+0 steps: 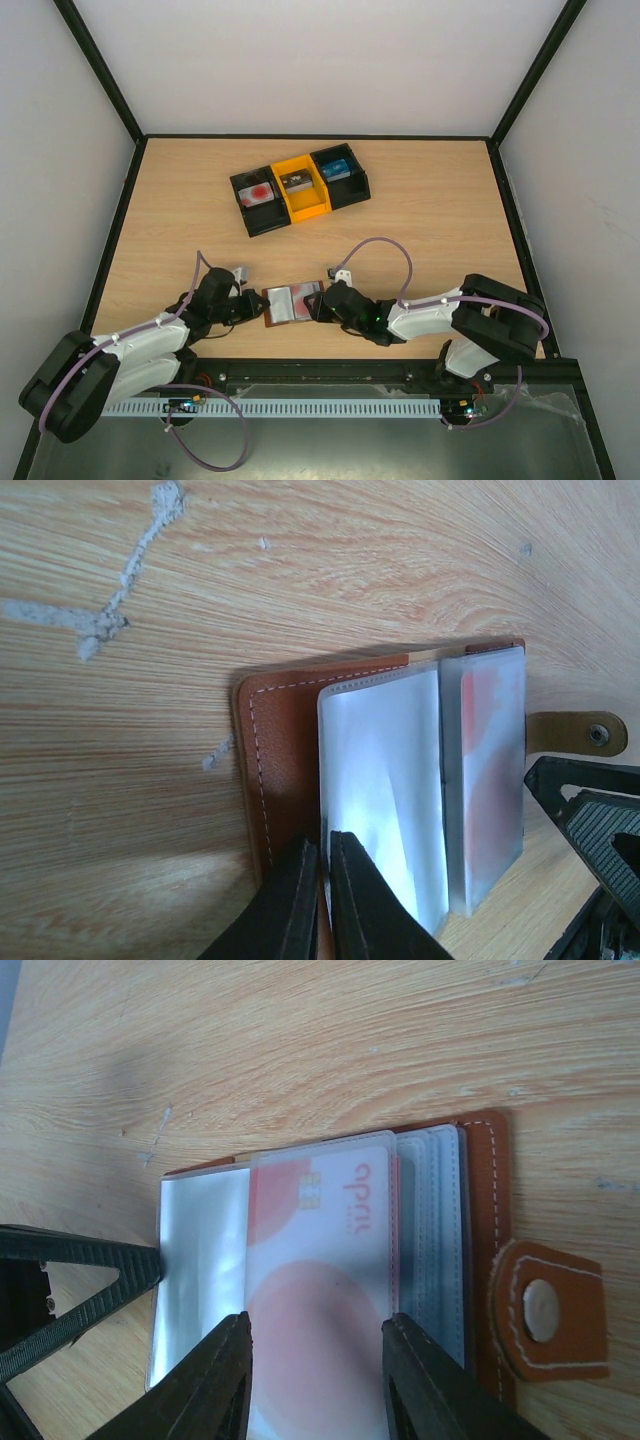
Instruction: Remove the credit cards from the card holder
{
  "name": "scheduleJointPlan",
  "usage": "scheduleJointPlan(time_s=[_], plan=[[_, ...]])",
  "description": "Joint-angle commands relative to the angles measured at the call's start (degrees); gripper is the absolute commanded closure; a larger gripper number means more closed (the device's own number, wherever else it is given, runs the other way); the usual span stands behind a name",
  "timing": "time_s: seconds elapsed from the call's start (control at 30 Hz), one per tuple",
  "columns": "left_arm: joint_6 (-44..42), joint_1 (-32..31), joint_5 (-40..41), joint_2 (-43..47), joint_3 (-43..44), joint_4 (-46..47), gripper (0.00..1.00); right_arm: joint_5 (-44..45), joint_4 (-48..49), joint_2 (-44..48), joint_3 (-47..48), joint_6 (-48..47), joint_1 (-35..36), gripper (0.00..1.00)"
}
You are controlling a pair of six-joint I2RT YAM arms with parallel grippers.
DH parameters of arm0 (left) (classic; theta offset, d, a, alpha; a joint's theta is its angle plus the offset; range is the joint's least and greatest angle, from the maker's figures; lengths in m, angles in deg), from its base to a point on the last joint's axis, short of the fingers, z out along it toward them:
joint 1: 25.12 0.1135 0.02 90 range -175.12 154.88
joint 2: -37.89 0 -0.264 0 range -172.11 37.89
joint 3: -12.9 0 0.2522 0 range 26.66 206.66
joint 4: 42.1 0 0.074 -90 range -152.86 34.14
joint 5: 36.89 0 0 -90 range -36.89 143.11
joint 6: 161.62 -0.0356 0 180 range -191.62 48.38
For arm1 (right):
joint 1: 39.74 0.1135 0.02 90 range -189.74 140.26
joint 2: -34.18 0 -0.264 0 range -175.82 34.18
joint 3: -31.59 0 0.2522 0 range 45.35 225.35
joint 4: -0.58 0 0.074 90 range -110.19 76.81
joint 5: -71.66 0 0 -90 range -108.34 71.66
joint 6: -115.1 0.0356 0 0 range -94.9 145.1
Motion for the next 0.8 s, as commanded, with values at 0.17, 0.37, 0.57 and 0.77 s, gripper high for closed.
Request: scheduleJointPlan(time_s=[0.17,0.37,0.57,0.77], plan=[[0.5,0.2,-0.6,0.3,-1.3,0.8,0.92,1.2,-0.4,-1.8,0.3,1.0,-0.2,0.62],[0.6,0.2,-0.4,0.8,-1.1,0.4,0.92,-0.8,1.4,-2.9,0.5,1.1,-0.2,0.62],[0.7,0.2,-0.2,0.5,-1.1,0.5,0.92,-1.8,4.8,-2.4,-0.3,0.2,-0.2,0.62],[0.8,0.1,-0.5,0.4,-1.4,0.8,0.92,-2.9,6.4,-2.3,-0.8,0.4,-0.2,0.62]])
